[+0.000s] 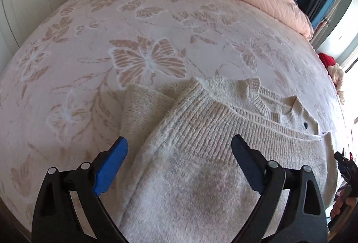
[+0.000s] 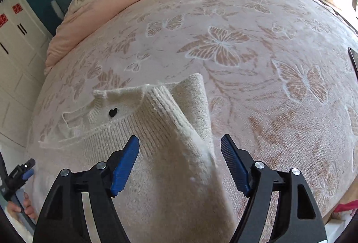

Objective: Fold small clothes

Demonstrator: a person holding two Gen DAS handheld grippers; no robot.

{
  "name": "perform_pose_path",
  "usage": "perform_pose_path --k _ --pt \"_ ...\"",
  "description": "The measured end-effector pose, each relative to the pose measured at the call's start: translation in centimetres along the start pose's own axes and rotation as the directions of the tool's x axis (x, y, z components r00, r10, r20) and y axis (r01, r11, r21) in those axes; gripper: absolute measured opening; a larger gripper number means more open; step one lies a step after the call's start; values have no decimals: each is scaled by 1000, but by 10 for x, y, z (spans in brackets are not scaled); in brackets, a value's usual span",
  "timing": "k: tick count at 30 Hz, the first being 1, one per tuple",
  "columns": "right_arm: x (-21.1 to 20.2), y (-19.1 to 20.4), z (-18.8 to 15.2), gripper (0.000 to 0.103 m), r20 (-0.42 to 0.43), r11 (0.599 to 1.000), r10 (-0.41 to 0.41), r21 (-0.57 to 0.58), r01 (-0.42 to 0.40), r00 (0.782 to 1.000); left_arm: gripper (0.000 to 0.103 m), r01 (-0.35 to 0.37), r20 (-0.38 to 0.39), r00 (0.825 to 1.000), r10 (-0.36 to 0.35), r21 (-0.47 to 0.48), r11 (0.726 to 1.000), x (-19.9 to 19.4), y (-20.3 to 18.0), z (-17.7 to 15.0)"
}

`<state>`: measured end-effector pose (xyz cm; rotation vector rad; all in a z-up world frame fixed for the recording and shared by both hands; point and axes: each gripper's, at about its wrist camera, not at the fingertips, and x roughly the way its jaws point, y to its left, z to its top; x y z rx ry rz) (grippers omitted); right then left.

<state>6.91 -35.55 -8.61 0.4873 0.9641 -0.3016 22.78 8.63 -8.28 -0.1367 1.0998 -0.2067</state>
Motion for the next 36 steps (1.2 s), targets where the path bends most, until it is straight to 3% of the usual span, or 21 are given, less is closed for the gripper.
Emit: perform_pose_path --k 1,2,3,4,6,8,10,13,14,17,19,21,23,28,31,33,34,35,36 --pt "3 8 1 63 2 999 -15 -35 15 1000 80 -1 -16 1000 1 -2 1000 7 -2 2" --pt "7 14 2 41 -1 997 -26 -70 26 1000 52 3 -30 1000 -3 -1 1000 12 -4 3" --pt "11 20 3 24 -17 993 -40 -108 38 999 36 12 -54 998 -12 3 1000 16 -6 4" --pt "16 25 4 8 -43 989 -53 -140 47 998 10 21 -75 997 -20 4 1000 17 -7 5" --pt "7 30 8 7 -29 987 -27 -159 22 999 9 48 -44 998 -49 -14 999 0 -6 9" --pt "-27 28 21 6 57 992 55 -115 -48 997 9 77 28 997 -77 -13 997 -35 -5 17" --pt "-70 20 40 6 171 990 140 -51 -133 975 8 115 95 989 -110 -43 992 -72 0 28" --pt "-102 6 59 5 295 987 155 -7 -160 943 8 82 182 981 -64 -94 992 -98 12 46" --pt "-92 2 64 5 288 991 132 -3 -137 949 8 70 180 982 -50 -103 992 -92 16 52" --pt "-17 -14 66 5 94 996 55 61 -61 994 8 27 55 998 -19 -135 991 -38 21 60" --pt "0 -19 63 5 61 990 70 121 -77 996 8 -39 8 999 41 -112 993 -15 18 58" --pt "-14 -14 63 5 118 982 101 147 -118 988 8 -32 38 999 36 -114 993 -19 16 55" --pt "-12 -13 64 5 127 987 69 137 -86 990 8 -35 39 998 40 -122 992 -17 19 57" --pt "58 -29 59 8 -64 978 61 201 -47 996 9 -62 -70 996 54 -128 990 33 22 57" --pt "35 -20 53 17 6 976 82 200 -82 997 16 -70 -25 997 68 -88 994 25 12 44" --pt "-3 -8 42 31 95 985 67 154 -82 993 34 -72 42 996 74 -66 995 -4 6 33" --pt "-21 1 33 37 124 989 72 121 -87 990 51 -90 81 992 95 -62 994 -23 2 24" --pt "-35 12 22 37 138 992 92 75 -103 986 57 -92 116 988 99 -61 994 -41 -3 12" --pt "-45 28 8 35 124 991 130 15 -133 984 57 -67 140 987 75 -59 996 -56 -9 1"
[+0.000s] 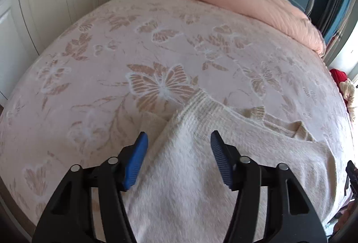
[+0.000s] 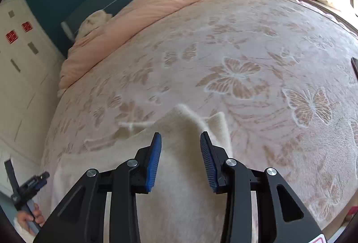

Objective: Fold small clothes

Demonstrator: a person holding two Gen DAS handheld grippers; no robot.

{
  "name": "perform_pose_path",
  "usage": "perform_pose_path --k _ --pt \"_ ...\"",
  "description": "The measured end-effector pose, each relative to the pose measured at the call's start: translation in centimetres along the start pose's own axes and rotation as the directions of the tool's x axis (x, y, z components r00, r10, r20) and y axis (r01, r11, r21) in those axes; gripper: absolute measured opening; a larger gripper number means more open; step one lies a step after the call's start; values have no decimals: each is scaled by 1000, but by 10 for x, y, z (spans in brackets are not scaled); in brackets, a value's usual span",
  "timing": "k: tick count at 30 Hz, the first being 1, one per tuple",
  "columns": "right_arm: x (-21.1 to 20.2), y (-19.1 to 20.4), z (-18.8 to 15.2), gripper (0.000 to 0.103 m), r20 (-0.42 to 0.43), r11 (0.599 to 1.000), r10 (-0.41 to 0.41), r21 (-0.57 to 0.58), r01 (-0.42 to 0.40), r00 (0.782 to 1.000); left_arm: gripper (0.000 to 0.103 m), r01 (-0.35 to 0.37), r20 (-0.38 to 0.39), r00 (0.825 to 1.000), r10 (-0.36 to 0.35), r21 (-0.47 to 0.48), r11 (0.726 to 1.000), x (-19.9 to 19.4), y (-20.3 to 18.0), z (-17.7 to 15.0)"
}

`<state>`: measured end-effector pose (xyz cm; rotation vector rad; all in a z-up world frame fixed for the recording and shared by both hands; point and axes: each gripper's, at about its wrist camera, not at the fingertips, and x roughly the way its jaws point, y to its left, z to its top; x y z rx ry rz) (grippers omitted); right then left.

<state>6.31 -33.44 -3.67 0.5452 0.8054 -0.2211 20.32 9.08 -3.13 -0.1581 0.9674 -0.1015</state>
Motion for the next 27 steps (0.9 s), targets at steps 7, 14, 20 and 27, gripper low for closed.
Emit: perform_pose_path --k 7,14,20,27 --pt "23 143 -117 5 -297 929 201 -245 -278 933 57 160 -149 978 -147 82 984 -20 -82 -89" --pt "22 40 -110 0 -244 993 11 -112 -39 970 49 -48 -163 985 57 59 997 -2 -10 -104" --pt "-13 -79 -101 0 -199 990 -49 121 74 979 43 -29 -135 990 33 36 999 -7 16 -110" --pt "-38 -45 -100 21 -157 995 -64 67 75 985 64 -18 -49 999 15 -67 998 -61 21 -102"
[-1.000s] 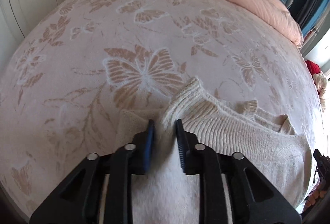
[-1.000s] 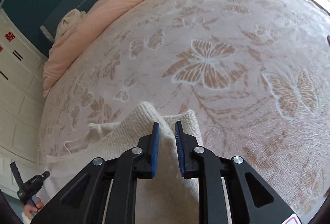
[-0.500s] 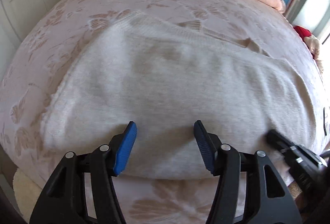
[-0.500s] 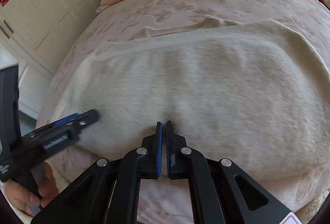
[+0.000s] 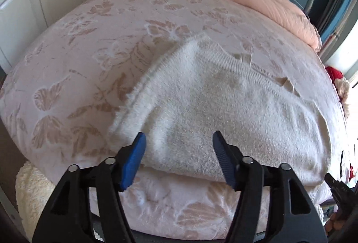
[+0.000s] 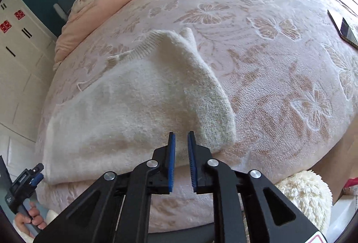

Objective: Fold small clothes

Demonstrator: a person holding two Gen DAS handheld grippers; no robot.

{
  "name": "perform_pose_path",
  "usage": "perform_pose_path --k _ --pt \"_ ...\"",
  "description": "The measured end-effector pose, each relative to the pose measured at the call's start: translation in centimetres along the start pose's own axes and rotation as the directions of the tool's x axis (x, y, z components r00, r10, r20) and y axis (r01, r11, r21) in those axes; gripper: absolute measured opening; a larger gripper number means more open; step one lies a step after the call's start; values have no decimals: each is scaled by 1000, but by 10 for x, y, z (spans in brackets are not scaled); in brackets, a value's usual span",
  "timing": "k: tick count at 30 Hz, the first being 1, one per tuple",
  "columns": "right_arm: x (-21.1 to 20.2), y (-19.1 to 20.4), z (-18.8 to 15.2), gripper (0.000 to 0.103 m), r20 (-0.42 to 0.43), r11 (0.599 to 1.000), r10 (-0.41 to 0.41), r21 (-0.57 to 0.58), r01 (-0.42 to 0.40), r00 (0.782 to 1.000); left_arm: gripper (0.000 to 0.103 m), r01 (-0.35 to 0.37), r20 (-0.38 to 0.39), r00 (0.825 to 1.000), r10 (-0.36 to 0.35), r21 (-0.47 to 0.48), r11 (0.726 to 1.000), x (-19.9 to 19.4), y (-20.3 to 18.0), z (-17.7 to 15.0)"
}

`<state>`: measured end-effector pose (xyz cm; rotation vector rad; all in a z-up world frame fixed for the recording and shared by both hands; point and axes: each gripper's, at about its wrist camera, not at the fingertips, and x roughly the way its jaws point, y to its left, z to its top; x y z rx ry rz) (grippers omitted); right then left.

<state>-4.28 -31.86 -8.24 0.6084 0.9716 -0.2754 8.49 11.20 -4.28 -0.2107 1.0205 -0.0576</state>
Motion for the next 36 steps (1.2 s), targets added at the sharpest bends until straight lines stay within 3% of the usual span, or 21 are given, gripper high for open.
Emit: perform_pose_path --k 3,5,6,8,10,12,17,18,19,20,21,22,23,26,29,32,34,36 --pt "9 -10 -8 25 -44 996 -92 -6 92 995 64 -41 -39 998 39 -50 998 -1 29 -3" --pt "3 -22 -16 27 -49 996 -71 49 73 996 63 -1 -79 997 -12 -171 985 -1 60 -10" --pt "-3 -25 -20 30 -43 996 -52 73 55 998 63 37 -86 995 -60 -248 968 -2 74 -15" --pt "-8 -31 -26 59 -43 994 -17 112 22 999 63 104 -86 985 -151 -405 909 0 99 -26" --pt "-3 -35 -30 63 -53 987 25 162 -16 998 63 140 -79 975 -207 -504 852 8 108 -35" --pt "5 -40 -31 64 -70 970 79 234 -60 994 64 177 -64 966 -249 -538 824 16 102 -35" --pt "24 -43 -12 71 -31 914 198 366 -173 980 72 202 -54 960 -275 -547 813 44 79 -17" --pt "30 -43 -7 72 -30 906 204 385 -177 979 71 199 -66 957 -283 -563 802 53 80 -16" --pt "37 -43 -3 72 -40 897 205 406 -172 978 59 168 -82 961 -263 -582 795 59 80 -14" --pt "47 -39 4 71 -65 901 192 406 -149 979 34 163 -79 963 -259 -592 790 62 81 -12" --pt "46 -34 8 64 -63 913 183 382 -146 981 23 174 -89 956 -279 -593 786 65 80 -9" --pt "45 -28 14 21 -74 922 200 351 -162 977 15 185 -97 948 -302 -603 776 65 79 -6" --pt "38 -24 18 16 -65 921 220 343 -186 973 13 186 -91 950 -298 -604 775 58 77 -3" --pt "-10 -8 26 12 16 920 283 278 -276 959 9 220 -60 952 -299 -545 809 21 71 10" --pt "-50 -11 17 11 18 937 275 221 -272 961 8 254 -66 938 -340 -537 805 -17 75 8" --pt "-47 -32 -12 11 -80 970 179 181 -162 981 8 202 -113 948 -297 -510 836 -37 88 -15" --pt "-19 -46 -39 11 -191 987 85 151 -56 978 8 146 -178 948 -265 -496 856 -24 95 -38" --pt "-6 -55 -57 13 -240 988 25 152 13 970 8 82 -250 939 -238 -507 858 -2 99 -63"
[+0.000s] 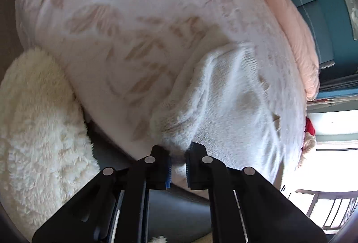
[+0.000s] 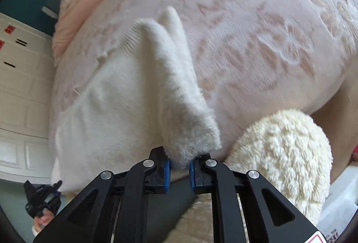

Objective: Fold small clothes

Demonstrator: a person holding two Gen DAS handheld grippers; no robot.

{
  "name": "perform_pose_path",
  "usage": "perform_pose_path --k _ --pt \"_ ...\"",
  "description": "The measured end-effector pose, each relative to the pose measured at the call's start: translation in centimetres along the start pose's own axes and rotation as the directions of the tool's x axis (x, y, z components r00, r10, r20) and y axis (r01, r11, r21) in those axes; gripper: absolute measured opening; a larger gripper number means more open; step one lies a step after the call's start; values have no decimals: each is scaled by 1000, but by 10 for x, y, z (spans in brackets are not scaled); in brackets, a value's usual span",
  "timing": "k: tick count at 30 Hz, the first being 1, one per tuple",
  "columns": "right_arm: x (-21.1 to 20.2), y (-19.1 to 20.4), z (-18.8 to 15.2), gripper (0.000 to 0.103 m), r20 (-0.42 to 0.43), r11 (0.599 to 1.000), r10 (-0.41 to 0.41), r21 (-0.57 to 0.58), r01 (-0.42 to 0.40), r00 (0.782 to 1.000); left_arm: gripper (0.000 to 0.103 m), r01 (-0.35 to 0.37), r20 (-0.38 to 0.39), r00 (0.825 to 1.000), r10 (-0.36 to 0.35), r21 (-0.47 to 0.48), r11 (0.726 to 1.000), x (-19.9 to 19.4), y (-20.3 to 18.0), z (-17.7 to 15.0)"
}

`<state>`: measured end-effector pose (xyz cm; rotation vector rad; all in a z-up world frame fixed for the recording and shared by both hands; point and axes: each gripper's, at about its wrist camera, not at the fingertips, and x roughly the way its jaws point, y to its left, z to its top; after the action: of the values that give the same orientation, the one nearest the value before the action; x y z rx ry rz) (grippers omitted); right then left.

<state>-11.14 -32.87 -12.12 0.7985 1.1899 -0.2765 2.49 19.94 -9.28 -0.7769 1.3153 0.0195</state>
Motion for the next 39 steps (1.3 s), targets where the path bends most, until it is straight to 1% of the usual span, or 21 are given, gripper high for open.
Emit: perform_pose_path --k 3,5,6,8,10,11,13,14,16,19,21,22,23,25,28,30,32,34,36,37,39 --pt "-27 -5 -1 22 75 999 16 34 -18 997 13 -11 19 1000 11 0 1000 -1 6 -6" --pt "-55 -6 7 41 159 998 -56 16 55 986 16 -32 74 997 27 64 997 -21 -3 -3" --pt "-68 -6 13 44 211 996 -91 5 92 973 17 -41 113 993 29 104 994 -33 -9 0" --pt "-81 -1 31 52 260 995 -92 -16 99 961 37 -79 197 979 46 162 984 -51 -24 8" --pt "-78 12 53 54 261 998 -51 -33 62 964 46 -107 285 958 41 219 970 -59 -45 21" --pt "-72 23 64 57 257 998 -25 -57 41 966 53 -107 294 955 29 252 962 -56 -58 30" --pt "-52 51 88 63 250 991 -10 -125 43 968 59 -101 289 957 8 307 946 -42 -84 49" --pt "-41 64 96 64 242 986 -10 -161 51 970 66 -98 281 960 -1 336 937 -31 -97 58" --pt "-16 85 112 64 231 976 -20 -207 69 973 69 -106 247 969 12 374 921 -3 -115 74" --pt "25 101 129 64 186 972 -75 -204 113 980 68 -106 137 989 60 363 926 48 -120 95" --pt "43 105 130 56 155 969 -100 -209 132 983 51 -119 76 992 100 335 934 72 -115 101" --pt "45 109 128 21 134 968 -87 -222 116 987 34 -123 78 992 103 331 935 74 -113 101" --pt "39 112 127 9 137 970 -54 -229 85 989 8 -115 92 992 89 335 935 71 -113 100" --pt "5 118 125 8 225 970 44 -245 12 973 8 -71 115 993 33 348 935 53 -116 100" --pt "-36 108 135 7 331 979 88 -202 -20 939 8 -59 175 985 -9 381 923 21 -124 104" --pt "-25 92 149 7 318 987 39 -157 12 947 8 -76 177 984 11 365 928 22 -125 111" --pt "18 77 160 6 219 988 -53 -131 83 974 8 -116 161 985 61 361 925 45 -125 119" --pt "54 69 160 6 141 981 -118 -134 137 983 9 -187 133 980 148 368 911 80 -121 121" --pt "47 74 157 9 172 987 -100 -105 120 980 10 -222 168 971 170 376 899 89 -124 116" --pt "37 77 155 16 177 993 -74 -81 89 981 14 -233 186 967 172 387 892 84 -129 111" --pt "10 88 144 17 243 993 -54 -93 78 969 16 -243 201 965 169 432 869 69 -140 101"
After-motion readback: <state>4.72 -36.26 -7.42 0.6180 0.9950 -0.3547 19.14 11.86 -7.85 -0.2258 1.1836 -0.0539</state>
